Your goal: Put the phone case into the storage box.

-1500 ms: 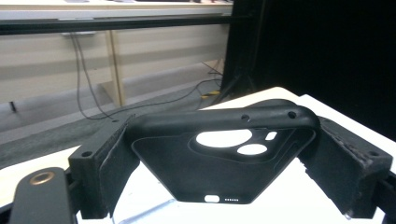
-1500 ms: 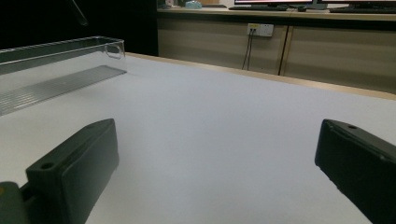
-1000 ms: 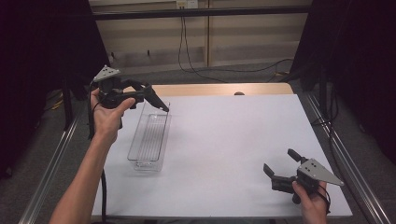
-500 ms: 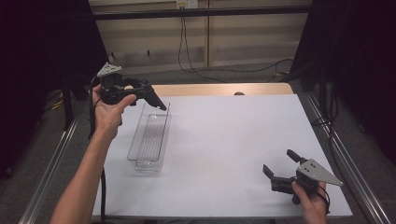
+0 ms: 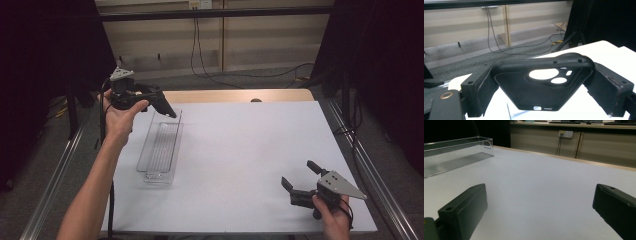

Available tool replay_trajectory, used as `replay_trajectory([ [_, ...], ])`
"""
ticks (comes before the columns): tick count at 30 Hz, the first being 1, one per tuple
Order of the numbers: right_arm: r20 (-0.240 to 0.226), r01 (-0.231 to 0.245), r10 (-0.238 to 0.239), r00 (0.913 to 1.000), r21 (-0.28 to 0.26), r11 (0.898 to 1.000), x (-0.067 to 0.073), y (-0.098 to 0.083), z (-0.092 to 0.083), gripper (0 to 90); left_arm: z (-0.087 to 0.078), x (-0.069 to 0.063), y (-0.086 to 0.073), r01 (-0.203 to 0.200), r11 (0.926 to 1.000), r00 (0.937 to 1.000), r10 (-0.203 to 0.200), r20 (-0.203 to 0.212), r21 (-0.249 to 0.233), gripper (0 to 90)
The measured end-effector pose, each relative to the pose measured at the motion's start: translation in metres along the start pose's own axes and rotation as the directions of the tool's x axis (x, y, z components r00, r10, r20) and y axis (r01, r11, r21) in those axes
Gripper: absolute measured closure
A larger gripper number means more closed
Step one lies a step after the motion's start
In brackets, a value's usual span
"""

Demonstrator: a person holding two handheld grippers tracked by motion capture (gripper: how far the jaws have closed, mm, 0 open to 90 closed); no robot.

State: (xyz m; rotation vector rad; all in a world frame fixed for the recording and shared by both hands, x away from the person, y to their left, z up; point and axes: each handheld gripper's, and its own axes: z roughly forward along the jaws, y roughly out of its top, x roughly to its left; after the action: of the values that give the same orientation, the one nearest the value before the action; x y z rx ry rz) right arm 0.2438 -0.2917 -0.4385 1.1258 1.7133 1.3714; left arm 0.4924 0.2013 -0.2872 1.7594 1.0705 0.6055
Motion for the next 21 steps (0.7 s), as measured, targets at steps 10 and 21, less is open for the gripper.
replay_trajectory([
  [10,-0.006,0.001,-0.001,1.0000,0.001,1.000,0.000,0.000,0.000,0.0,0.012,-0.006,-0.003,0.005,0.9996,0.9994,-0.004,-0.036,0.029,14.0],
  [21,-0.004,-0.001,0.001,1.0000,0.002,1.000,0.000,-0.001,0.000,0.0,0.025,-0.009,-0.007,0.019,0.9986,0.9964,-0.014,-0.084,0.049,14.0],
])
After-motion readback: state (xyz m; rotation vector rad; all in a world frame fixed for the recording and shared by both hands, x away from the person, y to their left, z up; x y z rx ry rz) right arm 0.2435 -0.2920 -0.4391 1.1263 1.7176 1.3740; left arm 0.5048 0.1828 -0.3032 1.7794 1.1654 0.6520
